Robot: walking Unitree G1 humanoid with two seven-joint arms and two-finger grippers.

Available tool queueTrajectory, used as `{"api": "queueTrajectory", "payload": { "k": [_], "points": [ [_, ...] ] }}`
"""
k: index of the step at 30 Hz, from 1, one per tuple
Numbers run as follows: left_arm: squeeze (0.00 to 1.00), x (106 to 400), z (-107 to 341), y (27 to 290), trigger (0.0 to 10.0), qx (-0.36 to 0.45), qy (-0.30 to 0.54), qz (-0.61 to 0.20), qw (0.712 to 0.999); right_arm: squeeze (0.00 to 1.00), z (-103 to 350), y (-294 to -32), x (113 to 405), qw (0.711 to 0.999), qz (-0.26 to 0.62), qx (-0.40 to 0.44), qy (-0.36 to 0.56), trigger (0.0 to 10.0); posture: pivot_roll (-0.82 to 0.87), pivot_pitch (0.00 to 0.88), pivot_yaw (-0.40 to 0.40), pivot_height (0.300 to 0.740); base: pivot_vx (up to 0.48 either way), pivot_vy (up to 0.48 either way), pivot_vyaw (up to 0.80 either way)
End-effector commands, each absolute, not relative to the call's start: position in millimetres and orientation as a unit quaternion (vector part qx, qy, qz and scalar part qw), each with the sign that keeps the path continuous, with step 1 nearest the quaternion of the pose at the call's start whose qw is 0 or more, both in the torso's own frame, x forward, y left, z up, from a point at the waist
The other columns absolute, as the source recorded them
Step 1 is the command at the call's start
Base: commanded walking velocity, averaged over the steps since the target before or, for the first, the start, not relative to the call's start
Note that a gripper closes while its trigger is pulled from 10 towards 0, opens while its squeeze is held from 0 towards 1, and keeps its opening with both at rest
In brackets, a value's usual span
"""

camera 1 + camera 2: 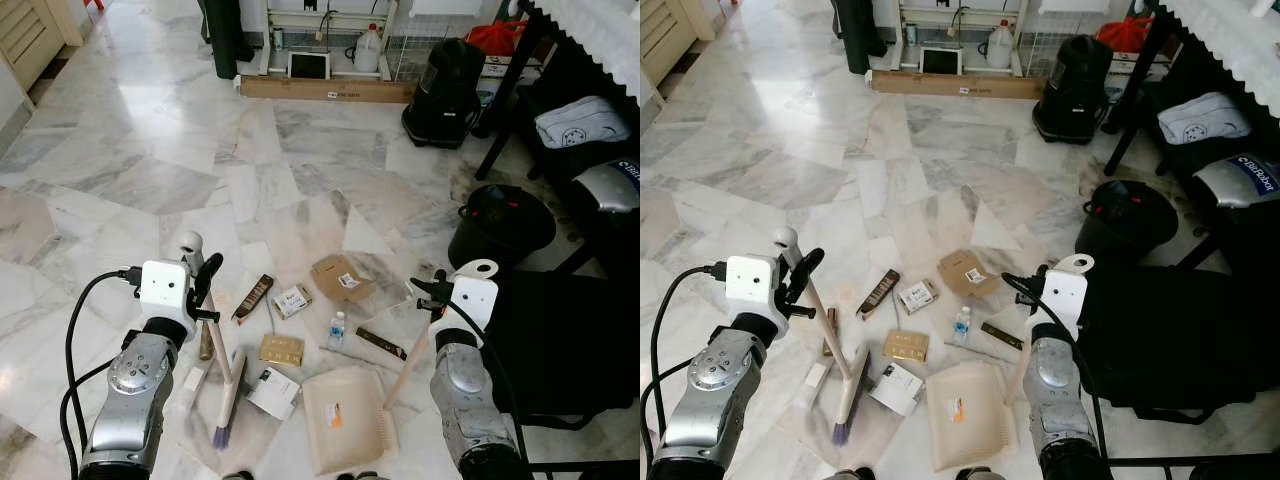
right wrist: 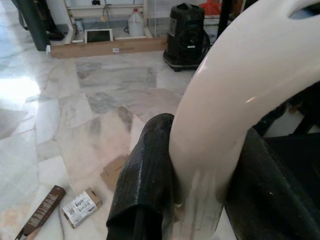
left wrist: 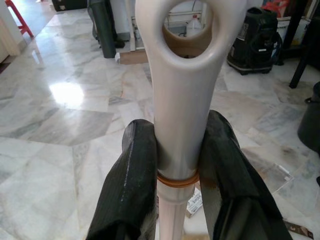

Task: Sweep floor

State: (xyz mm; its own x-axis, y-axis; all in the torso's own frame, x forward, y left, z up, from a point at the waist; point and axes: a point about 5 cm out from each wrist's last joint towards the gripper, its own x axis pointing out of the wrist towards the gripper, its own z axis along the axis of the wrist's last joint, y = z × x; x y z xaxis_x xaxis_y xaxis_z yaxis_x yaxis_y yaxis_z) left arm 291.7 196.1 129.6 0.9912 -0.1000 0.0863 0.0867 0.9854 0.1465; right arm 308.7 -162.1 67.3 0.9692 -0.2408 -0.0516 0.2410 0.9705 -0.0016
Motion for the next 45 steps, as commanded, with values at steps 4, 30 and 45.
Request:
{"api": "queueTrajectory", "payload": {
  "k": [4,30,45],
  "points": [
    [0.00,291.9,131.5,195.6,10.0,0.084,-0.050,-0.047,0.994,0.00,75.2,-169.3,311.6,0.990,-0.139,-0.002,0.001,10.0,0.03,0.187,-0.055,0.740,0.000,0.000,0.00],
    [0.00,297.7,138.4,190.1,10.0,0.074,-0.065,-0.059,0.993,0.00,68.9,-163.8,314.3,0.989,-0.149,0.014,-0.011,10.0,0.07,0.189,-0.035,0.740,0.000,0.000,0.00],
    [0.00,300.0,133.4,191.9,10.0,0.060,-0.055,-0.058,0.995,0.00,64.7,-165.1,311.9,0.988,-0.155,0.009,-0.008,10.0,0.07,0.214,-0.031,0.740,0.000,0.000,0.00]
  ]
}}
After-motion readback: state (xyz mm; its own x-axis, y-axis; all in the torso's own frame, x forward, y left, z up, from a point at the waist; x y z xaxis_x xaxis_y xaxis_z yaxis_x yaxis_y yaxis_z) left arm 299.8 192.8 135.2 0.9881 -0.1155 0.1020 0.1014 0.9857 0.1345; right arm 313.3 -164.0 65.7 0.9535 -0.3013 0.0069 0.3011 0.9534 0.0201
